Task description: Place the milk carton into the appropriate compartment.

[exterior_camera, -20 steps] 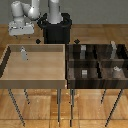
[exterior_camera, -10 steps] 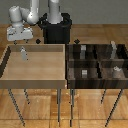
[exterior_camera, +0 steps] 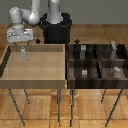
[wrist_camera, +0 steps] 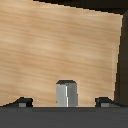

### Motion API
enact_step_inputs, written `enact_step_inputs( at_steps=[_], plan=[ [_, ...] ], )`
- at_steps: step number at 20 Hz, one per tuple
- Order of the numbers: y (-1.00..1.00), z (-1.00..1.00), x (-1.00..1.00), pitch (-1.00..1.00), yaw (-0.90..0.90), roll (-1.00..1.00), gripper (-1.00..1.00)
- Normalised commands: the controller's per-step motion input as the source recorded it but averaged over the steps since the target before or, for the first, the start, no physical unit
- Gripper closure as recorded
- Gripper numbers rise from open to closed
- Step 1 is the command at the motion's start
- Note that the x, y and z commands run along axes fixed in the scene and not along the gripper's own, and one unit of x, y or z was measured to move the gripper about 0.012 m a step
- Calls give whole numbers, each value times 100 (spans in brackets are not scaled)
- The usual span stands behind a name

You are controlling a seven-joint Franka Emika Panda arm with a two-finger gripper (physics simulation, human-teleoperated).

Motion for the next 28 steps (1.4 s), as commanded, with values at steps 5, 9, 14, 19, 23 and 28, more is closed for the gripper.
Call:
enact_step_inputs(
  at_steps=[5,9,14,19,23,28],
  plan=[
    [0,-80,0,0,0,0,-100],
    [0,-100,0,0,0,0,-100],
    [0,0,0,0,0,0,100],
    [0,20,0,0,0,0,100],
    [0,100,0,0,0,0,100],
    [0,100,0,0,0,0,100]
  ],
)
